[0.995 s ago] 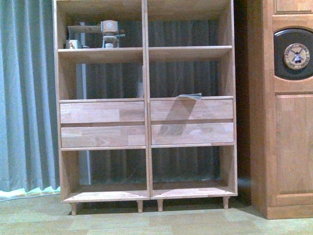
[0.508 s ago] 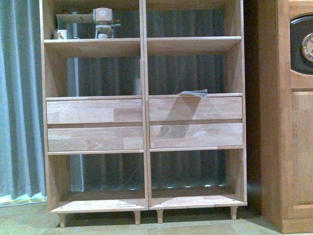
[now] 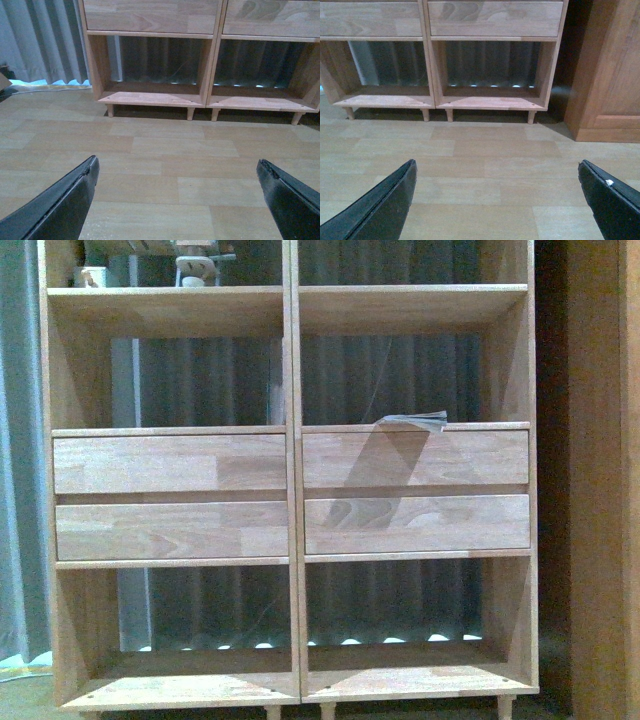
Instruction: Organize books on shelf
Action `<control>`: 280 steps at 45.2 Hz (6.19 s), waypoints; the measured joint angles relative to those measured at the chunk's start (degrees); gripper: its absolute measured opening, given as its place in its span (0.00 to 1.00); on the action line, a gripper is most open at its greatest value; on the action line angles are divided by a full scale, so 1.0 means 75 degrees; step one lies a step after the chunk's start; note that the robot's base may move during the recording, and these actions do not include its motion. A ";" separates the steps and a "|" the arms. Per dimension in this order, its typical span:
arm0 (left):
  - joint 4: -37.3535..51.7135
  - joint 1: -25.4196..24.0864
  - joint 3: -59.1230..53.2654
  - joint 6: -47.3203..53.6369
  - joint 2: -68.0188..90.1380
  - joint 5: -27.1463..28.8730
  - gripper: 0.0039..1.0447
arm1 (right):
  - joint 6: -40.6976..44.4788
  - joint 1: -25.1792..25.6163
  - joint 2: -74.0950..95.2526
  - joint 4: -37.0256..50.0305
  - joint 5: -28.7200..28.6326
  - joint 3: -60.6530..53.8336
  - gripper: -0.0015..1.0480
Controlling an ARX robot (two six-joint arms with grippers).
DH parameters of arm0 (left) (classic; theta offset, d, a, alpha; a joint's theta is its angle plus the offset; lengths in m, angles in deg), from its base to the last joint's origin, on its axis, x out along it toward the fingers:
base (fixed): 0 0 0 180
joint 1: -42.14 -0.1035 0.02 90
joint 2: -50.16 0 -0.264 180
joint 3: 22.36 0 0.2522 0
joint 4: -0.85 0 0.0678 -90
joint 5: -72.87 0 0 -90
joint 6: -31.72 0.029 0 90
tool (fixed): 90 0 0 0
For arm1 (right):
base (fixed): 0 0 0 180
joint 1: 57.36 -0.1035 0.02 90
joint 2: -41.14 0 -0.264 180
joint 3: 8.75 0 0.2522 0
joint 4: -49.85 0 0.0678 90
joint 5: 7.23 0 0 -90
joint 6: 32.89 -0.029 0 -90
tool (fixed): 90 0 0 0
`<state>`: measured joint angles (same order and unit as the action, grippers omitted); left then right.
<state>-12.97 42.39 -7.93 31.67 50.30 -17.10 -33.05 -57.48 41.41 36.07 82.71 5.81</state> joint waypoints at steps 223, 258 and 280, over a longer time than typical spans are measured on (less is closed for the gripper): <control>0.0000 0.0000 0.0000 0.0000 -0.0006 -0.0006 0.93 | -0.9334 -0.0309 1.1485 0.2996 -0.1314 0.6397 0.93; 0.0000 0.0000 0.0000 0.0000 -0.0006 -0.0006 0.93 | -0.9023 0.0198 1.1881 0.2958 -0.1346 0.6886 0.18; 0.0000 0.0000 0.0000 0.0000 -0.0006 -0.0006 0.93 | -0.8824 0.0574 1.0060 0.2602 -0.2122 0.5977 0.11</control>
<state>-12.97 42.39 -7.93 31.67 50.26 -17.15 -99.24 -53.17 116.86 55.59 66.80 50.64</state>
